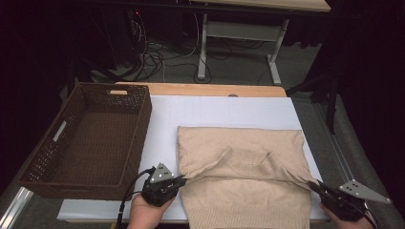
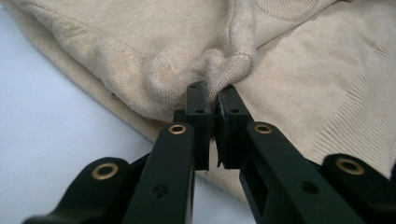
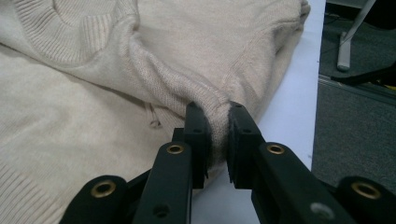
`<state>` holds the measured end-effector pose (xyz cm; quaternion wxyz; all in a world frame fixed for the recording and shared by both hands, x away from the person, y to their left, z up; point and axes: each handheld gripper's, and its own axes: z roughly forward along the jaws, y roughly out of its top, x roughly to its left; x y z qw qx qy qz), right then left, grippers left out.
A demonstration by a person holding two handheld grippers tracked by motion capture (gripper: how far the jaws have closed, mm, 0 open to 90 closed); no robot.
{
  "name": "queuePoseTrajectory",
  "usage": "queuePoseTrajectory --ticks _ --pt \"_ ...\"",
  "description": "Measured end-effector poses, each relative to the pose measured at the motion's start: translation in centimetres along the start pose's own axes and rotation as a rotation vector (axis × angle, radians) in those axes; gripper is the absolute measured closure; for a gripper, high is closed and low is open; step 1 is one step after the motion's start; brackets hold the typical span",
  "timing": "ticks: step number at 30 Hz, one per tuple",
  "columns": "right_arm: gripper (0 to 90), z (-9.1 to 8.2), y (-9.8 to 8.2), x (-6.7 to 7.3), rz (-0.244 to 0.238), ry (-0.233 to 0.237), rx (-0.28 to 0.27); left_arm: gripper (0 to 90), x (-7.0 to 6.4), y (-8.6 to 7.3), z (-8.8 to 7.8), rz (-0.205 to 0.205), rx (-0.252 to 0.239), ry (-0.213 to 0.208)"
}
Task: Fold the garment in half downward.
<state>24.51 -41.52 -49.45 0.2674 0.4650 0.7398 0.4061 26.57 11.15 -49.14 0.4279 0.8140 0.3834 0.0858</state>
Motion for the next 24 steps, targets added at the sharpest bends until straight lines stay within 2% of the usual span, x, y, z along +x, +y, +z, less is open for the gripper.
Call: queuePoseTrajectory --ticks 4,15,24 --pt "81.1 -0.8 -0.5 0.2 0.013 0.007 -0.005 81.8 -0.5 -0.8 -0.5 -0.009 0.002 -0.015" --pt "81.0 -2.8 -1.8 1.3 -0.007 0.009 0.003 81.6 -1.7 -2.9 -1.7 -0.008 0.012 -0.043" --pt "80.1 -2.7 -2.6 1.4 0.004 0.017 0.014 81.3 -1.6 -3.7 -1.3 -0.02 0.024 -0.049"
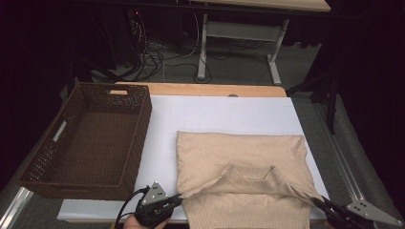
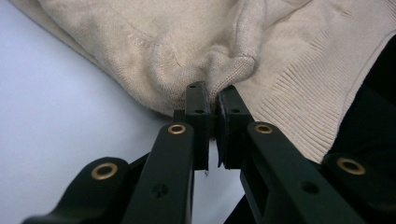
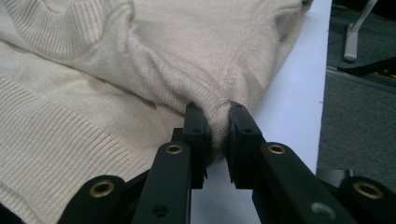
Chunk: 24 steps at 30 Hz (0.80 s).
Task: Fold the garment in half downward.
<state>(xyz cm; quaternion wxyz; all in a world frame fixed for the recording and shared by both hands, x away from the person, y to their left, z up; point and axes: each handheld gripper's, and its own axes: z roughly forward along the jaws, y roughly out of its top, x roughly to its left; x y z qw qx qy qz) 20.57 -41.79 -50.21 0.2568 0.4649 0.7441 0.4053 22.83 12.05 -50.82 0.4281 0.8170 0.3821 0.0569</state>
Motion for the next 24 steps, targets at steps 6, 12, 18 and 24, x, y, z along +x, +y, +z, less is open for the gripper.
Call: queuePoseTrajectory --ticks 6,12,18,24 --pt "54.2 0.0 0.7 0.1 0.019 0.028 -0.037 57.5 0.0 0.6 0.0 0.001 0.0 -0.004" --pt "45.0 0.5 2.9 0.8 -0.01 0.055 -0.07 27.5 -0.4 2.7 -0.2 0.003 -0.045 0.013" --pt "46.7 1.7 5.0 1.7 -0.024 0.084 -0.082 27.1 -1.6 5.3 2.1 0.056 -0.024 -0.025" --pt "49.8 4.3 6.7 3.4 -0.054 0.125 -0.046 42.8 -2.3 6.7 5.3 0.126 0.095 -0.028"
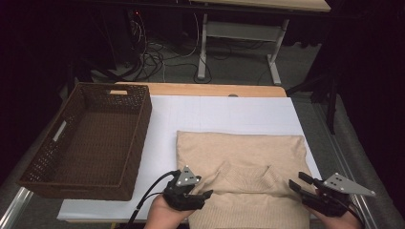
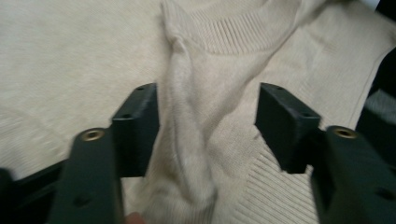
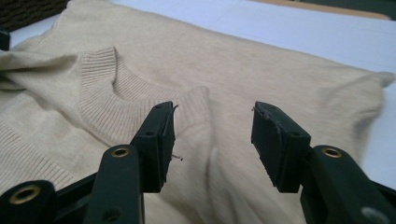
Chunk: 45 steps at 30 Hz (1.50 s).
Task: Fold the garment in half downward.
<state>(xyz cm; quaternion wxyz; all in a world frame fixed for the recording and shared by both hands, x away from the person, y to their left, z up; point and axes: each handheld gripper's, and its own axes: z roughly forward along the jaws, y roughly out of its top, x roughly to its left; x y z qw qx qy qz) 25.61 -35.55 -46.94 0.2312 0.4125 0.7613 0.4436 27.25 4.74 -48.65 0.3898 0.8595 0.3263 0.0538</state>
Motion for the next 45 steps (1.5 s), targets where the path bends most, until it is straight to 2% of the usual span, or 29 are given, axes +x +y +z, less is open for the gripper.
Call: queuePoseTrajectory --ticks 3,6,7,11,14,21,25,33,36,40,45 --pt "50.4 1.1 -0.2 0.2 -0.005 0.008 0.042 54.0 0.4 -0.3 0.8 0.011 0.031 0.01" --pt "52.0 1.8 -0.9 0.3 -0.002 0.014 0.087 66.1 0.7 -0.6 0.9 -0.002 0.023 -0.002" --pt "53.2 2.1 -1.2 0.3 -0.002 0.025 0.102 69.5 0.8 -0.7 0.8 0.007 0.026 0.0" --pt "67.5 2.5 -2.0 0.2 -0.006 0.037 0.133 78.3 1.0 -0.9 0.7 0.003 0.011 -0.01" --pt "82.8 2.4 -2.1 0.2 -0.012 0.029 0.134 79.6 1.0 -1.1 0.7 0.005 0.003 -0.01" --pt "84.8 0.8 -1.8 0.7 -0.028 0.037 0.057 80.4 0.4 -1.7 -0.7 0.018 -0.048 -0.022" --pt "84.7 -0.7 -2.2 1.4 -0.055 0.053 0.018 80.4 -0.4 -2.5 -2.0 0.05 -0.051 -0.025" --pt "85.1 -2.5 -3.7 2.2 -0.06 0.063 0.019 80.4 -1.6 -4.5 -2.9 0.089 -0.029 -0.015" --pt "85.0 -2.9 -4.4 2.5 -0.072 0.07 0.042 80.3 -1.8 -5.0 -2.8 0.101 -0.021 -0.012" --pt "84.8 -3.1 -5.3 2.9 -0.1 0.062 0.085 80.1 -1.9 -5.5 -2.6 0.107 -0.01 -0.014" --pt "83.5 -3.2 -5.9 3.0 -0.095 0.066 0.108 79.3 -1.8 -5.8 -2.4 0.092 -0.01 -0.021"
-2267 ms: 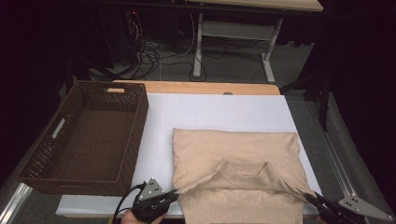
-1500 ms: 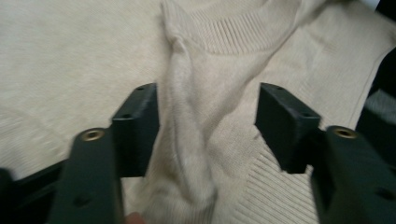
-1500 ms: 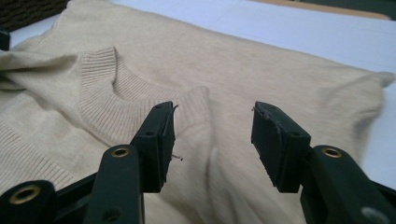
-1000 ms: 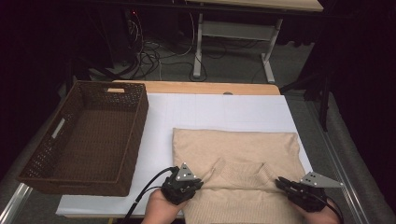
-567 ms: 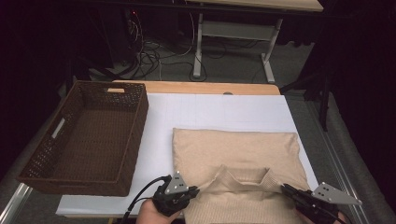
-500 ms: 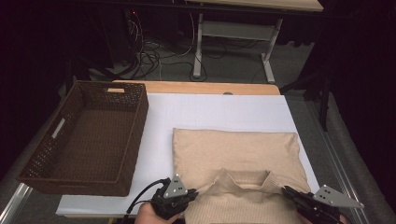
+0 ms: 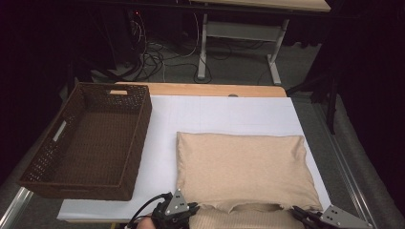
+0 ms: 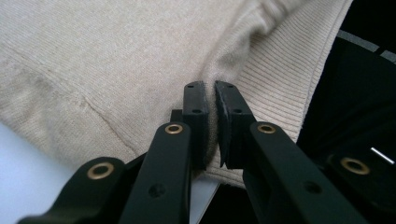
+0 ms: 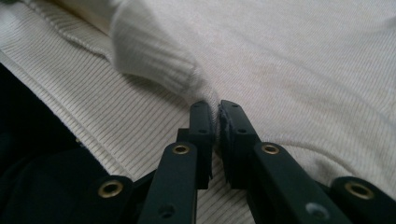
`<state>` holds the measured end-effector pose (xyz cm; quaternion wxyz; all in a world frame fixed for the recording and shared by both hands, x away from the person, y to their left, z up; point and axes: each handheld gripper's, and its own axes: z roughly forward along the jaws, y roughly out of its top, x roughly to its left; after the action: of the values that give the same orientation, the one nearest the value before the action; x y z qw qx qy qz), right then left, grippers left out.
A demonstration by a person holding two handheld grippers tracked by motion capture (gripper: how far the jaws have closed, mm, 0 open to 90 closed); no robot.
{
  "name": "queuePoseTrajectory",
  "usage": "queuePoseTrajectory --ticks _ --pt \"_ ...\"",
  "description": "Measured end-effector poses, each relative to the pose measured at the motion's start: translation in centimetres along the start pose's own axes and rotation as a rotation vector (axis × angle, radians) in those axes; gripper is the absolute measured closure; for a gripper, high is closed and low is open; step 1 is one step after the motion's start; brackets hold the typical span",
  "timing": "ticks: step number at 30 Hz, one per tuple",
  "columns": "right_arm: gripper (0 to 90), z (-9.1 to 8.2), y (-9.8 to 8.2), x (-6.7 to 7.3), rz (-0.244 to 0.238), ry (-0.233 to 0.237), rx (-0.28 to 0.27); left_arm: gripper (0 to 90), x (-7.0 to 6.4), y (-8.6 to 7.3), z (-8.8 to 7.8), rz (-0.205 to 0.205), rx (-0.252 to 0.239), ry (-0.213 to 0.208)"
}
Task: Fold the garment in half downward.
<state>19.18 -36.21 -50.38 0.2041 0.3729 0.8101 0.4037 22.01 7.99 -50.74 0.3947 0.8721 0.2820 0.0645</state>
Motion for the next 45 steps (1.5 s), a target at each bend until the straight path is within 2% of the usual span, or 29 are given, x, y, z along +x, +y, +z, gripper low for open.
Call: queuePoseTrajectory --ticks 4,7,12,15,19,22,24,25,26,28,29,31,32,33,34,37,38,39,40,41,42,43,44,45 --pt "76.6 -0.3 0.1 0.0 0.016 0.012 -0.015 71.1 0.0 -0.1 -0.1 -0.018 -0.001 -0.03" --pt "70.6 -0.8 0.4 0.0 0.028 0.013 -0.042 65.3 0.0 0.0 -0.6 -0.034 -0.028 -0.038" --pt "57.2 -1.6 1.0 -0.6 0.07 -0.016 -0.099 54.1 0.9 0.3 -1.8 -0.073 -0.088 -0.012" --pt "50.2 -1.5 1.6 -1.9 0.098 -0.056 -0.105 43.5 2.5 0.7 -2.3 -0.132 -0.114 0.03" --pt "43.1 -0.6 2.8 -4.3 0.141 -0.107 -0.097 30.6 4.9 1.7 -2.2 -0.204 -0.119 0.079" --pt "39.8 0.8 3.6 -6.4 0.158 -0.14 -0.068 24.5 7.0 2.4 -0.8 -0.252 -0.077 0.109" --pt "36.2 2.0 4.0 -7.7 0.183 -0.154 -0.044 19.8 8.3 2.9 0.4 -0.302 -0.05 0.108" --pt "36.2 2.0 4.0 -7.7 0.183 -0.154 -0.044 17.6 8.3 2.9 0.4 -0.302 -0.05 0.108" --pt "33.8 2.7 4.1 -8.4 0.196 -0.162 -0.025 17.6 9.1 3.2 1.1 -0.336 -0.042 0.117" --pt "29.5 4.3 4.3 -9.7 0.226 -0.178 0.012 14.5 10.4 3.7 2.1 -0.363 -0.019 0.165" --pt "27.7 5.1 4.5 -10.4 0.239 -0.191 0.029 13.2 10.9 3.9 2.4 -0.381 -0.015 0.175" --pt "24.7 6.2 4.7 -11.3 0.264 -0.193 0.054 12.2 12.4 4.1 3.0 -0.446 -0.003 0.183" --pt "23.3 7.3 5.0 -12.0 0.286 -0.197 0.074 11.4 13.2 4.1 3.3 -0.474 -0.004 0.175" --pt "23.3 7.3 5.0 -12.0 0.286 -0.197 0.074 11.4 13.7 4.2 3.4 -0.487 -0.022 0.176" --pt "21.3 8.3 5.4 -12.7 0.305 -0.205 0.086 11.4 14.1 4.5 3.6 -0.502 -0.023 0.182" --pt "20.4 9.0 5.8 -13.4 0.325 -0.214 0.091 13.0 14.7 5.2 4.1 -0.526 -0.022 0.177" --pt "20.2 9.3 5.9 -13.7 0.327 -0.221 0.094 14.4 14.7 5.4 4.3 -0.519 -0.018 0.182" --pt "21.5 9.6 6.1 -14.0 0.341 -0.22 0.105 19.6 14.6 5.5 4.5 -0.514 -0.013 0.197" --pt "23.2 9.9 6.1 -14.2 0.351 -0.206 0.112 22.6 14.4 5.7 4.6 -0.497 -0.002 0.217" --pt "27.6 10.0 6.2 -14.2 0.347 -0.207 0.114 26.3 14.2 5.8 4.8 -0.478 0.007 0.235" --pt "30.9 10.0 6.2 -14.1 0.349 -0.202 0.112 29.4 14.0 5.9 4.9 -0.464 0.008 0.235" --pt "35.0 10.0 6.2 -14.1 0.35 -0.2 0.11 36.2 14.0 5.9 4.9 -0.462 -0.001 0.211" --pt "42.4 10.0 6.2 -14.1 0.352 -0.191 0.106 42.7 14.0 5.9 5.0 -0.463 -0.009 0.201" --pt "51.3 9.9 6.2 -14.2 0.355 -0.163 0.099 46.7 14.0 5.9 5.1 -0.462 -0.017 0.185"
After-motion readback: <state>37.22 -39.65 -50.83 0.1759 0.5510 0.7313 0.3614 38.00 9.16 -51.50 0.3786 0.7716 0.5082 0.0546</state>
